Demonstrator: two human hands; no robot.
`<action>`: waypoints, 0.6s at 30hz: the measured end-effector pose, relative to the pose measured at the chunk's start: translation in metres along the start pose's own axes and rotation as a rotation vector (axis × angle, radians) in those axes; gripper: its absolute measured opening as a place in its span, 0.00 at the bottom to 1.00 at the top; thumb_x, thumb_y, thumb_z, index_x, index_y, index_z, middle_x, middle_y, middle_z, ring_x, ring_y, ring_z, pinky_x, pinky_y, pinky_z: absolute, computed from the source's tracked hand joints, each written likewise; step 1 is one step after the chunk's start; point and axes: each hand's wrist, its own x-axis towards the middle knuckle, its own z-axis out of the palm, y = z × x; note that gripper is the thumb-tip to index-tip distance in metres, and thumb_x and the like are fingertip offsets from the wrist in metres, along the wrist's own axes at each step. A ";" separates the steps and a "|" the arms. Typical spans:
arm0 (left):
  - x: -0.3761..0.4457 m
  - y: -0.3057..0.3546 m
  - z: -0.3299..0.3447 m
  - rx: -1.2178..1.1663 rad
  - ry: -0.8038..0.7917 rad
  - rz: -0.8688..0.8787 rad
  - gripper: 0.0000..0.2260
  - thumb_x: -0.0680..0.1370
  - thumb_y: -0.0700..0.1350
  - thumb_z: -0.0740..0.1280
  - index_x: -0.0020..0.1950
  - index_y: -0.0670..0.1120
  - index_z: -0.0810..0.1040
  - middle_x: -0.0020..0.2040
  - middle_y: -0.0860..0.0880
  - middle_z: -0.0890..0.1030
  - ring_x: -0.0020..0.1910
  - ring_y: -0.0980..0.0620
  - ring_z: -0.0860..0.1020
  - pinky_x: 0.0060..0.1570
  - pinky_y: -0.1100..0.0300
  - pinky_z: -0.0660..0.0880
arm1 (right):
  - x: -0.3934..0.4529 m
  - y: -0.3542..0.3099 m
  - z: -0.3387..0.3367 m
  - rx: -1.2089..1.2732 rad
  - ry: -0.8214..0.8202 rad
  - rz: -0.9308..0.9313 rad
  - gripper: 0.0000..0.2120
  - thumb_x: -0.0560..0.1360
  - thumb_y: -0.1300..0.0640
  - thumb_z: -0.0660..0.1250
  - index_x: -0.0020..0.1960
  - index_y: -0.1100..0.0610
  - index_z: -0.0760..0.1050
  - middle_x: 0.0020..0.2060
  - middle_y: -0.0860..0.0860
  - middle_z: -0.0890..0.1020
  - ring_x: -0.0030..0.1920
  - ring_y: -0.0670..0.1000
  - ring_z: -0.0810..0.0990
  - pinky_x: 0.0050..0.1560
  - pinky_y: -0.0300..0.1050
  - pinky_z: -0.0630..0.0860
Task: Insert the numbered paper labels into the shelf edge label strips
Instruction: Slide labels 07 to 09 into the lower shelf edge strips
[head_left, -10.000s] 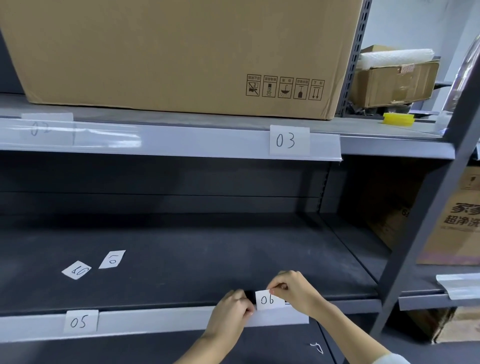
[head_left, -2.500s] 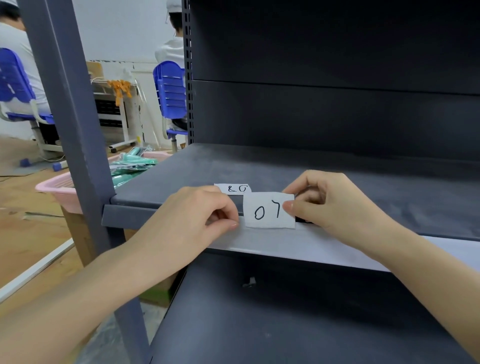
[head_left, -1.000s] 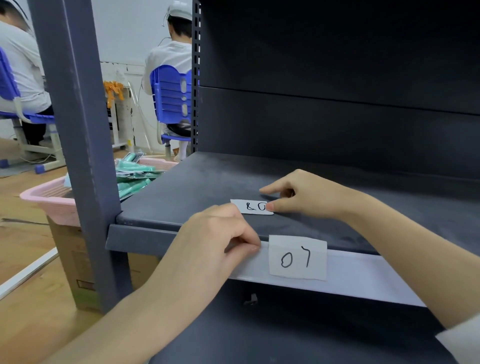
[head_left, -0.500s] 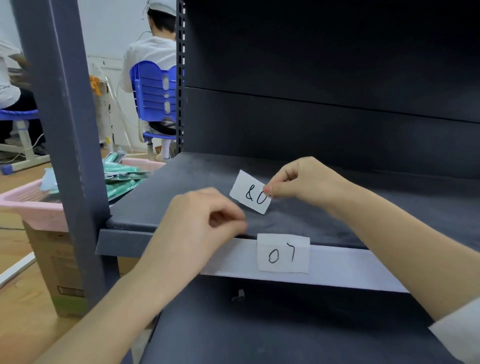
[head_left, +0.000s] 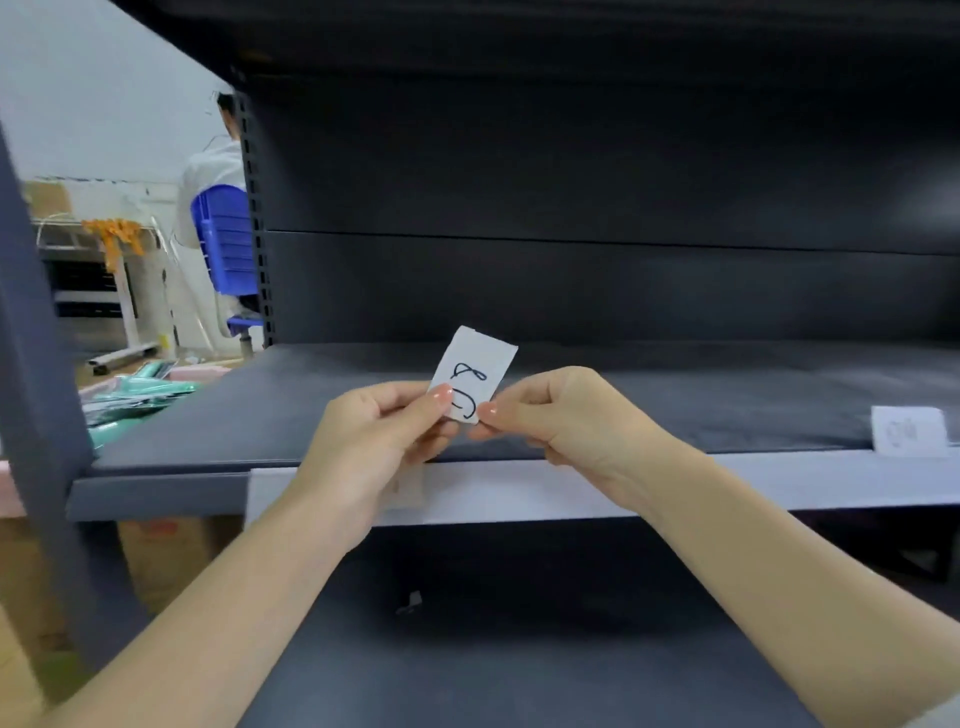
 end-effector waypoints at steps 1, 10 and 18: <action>-0.003 0.001 0.012 0.032 -0.010 -0.002 0.06 0.75 0.41 0.66 0.41 0.46 0.82 0.29 0.53 0.83 0.26 0.62 0.77 0.29 0.72 0.75 | -0.008 0.006 -0.013 -0.030 0.011 -0.013 0.09 0.73 0.56 0.67 0.37 0.53 0.82 0.27 0.38 0.81 0.24 0.33 0.73 0.25 0.24 0.66; -0.013 0.002 0.136 0.383 -0.041 0.047 0.08 0.73 0.40 0.68 0.36 0.51 0.82 0.33 0.54 0.85 0.27 0.62 0.76 0.28 0.75 0.75 | -0.059 0.073 -0.197 -0.154 0.182 -0.070 0.12 0.72 0.58 0.68 0.31 0.50 0.79 0.25 0.39 0.82 0.32 0.36 0.77 0.29 0.25 0.68; -0.011 0.018 0.214 0.511 -0.072 -0.060 0.10 0.73 0.37 0.68 0.35 0.49 0.82 0.27 0.54 0.83 0.24 0.63 0.75 0.27 0.76 0.72 | -0.049 0.096 -0.316 -0.446 0.045 -0.044 0.05 0.72 0.59 0.69 0.43 0.56 0.84 0.33 0.42 0.83 0.28 0.36 0.77 0.26 0.23 0.69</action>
